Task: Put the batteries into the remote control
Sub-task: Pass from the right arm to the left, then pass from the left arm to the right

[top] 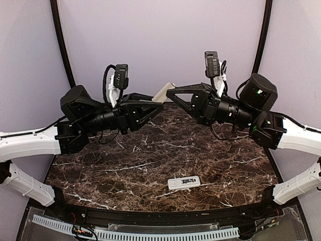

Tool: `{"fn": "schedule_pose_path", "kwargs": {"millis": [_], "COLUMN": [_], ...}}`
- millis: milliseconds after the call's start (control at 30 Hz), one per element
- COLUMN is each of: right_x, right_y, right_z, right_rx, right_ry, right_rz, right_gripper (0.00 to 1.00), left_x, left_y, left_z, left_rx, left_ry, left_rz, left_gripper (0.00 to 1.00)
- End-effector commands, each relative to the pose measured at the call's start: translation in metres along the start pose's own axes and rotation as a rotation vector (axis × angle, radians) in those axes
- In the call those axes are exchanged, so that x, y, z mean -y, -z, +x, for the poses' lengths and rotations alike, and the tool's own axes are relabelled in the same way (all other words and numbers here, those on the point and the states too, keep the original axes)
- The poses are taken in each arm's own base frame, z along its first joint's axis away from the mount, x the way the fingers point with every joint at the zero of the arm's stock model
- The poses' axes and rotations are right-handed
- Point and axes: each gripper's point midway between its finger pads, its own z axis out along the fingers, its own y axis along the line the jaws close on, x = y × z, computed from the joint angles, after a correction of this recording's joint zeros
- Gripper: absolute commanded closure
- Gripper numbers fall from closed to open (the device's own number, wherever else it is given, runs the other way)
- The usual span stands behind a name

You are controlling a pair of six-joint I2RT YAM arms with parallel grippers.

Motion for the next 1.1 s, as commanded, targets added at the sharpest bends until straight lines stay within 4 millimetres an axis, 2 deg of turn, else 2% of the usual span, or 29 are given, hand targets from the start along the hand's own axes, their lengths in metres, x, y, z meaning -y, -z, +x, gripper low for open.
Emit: {"fn": "schedule_pose_path", "kwargs": {"millis": [0,67,133,233,400,433,500,533,567,700,733,767,800,933,1067], "right_x": [-0.001,0.001,0.001,0.001,-0.001,-0.004,-0.006,-0.005,-0.002,0.008,0.007,0.005,0.005,0.011,0.018], "right_y": [0.003,0.004,0.006,0.008,0.009,0.011,0.02,0.028,0.038,0.083,0.09,0.094,0.095,0.08,0.059], "right_z": [-0.006,-0.002,-0.001,-0.002,0.002,0.003,0.009,0.011,0.016,0.035,0.042,0.048,0.051,0.048,0.066], "right_rx": [0.039,0.024,0.008,0.001,-0.045,-0.075,-0.176,-0.232,-0.299,-0.537,-0.591,-0.623,-0.641,-0.608,-0.638], "right_ry": [0.019,0.026,0.035,0.049,0.053,0.067,0.12,0.162,0.211,0.45,0.544,0.587,0.669,0.898,1.037], "right_rz": [0.006,0.016,0.029,0.041,0.031,0.027,0.046,0.069,0.105,0.176,0.14,0.111,0.079,0.03,-0.047], "right_gripper": [1.0,1.0,1.0,1.0,1.0,0.97,0.7,0.61,0.56,0.5,0.49,0.49,0.48,0.43,0.41], "left_x": [0.012,0.014,0.017,0.018,0.02,0.02,0.015,0.01,0.005,-0.021,-0.023,-0.027,-0.028,-0.026,-0.026], "left_y": [-0.001,-0.001,-0.002,-0.002,-0.002,-0.001,0.001,0.002,0.005,0.019,0.02,0.023,0.022,0.02,0.013], "left_z": [-0.026,-0.027,-0.026,-0.024,-0.023,-0.024,-0.023,-0.016,-0.018,0.015,0.018,0.032,0.035,0.068,0.087], "left_rx": [0.073,0.073,0.065,0.055,0.034,0.032,0.006,-0.034,-0.034,-0.182,-0.201,-0.258,-0.28,-0.428,-0.524], "left_ry": [-0.004,-0.003,-0.008,-0.009,-0.02,-0.019,-0.007,0.007,0.008,0.071,0.077,0.104,0.118,0.244,0.327], "left_rz": [0.037,0.047,0.069,0.075,0.08,0.072,0.026,-0.009,-0.05,-0.221,-0.232,-0.252,-0.256,-0.23,-0.206], "left_gripper": [0.75,0.81,0.83,0.98,1.0,1.0,1.0,1.0,1.0,1.0,1.0,1.0,1.0,1.0,1.0]}}
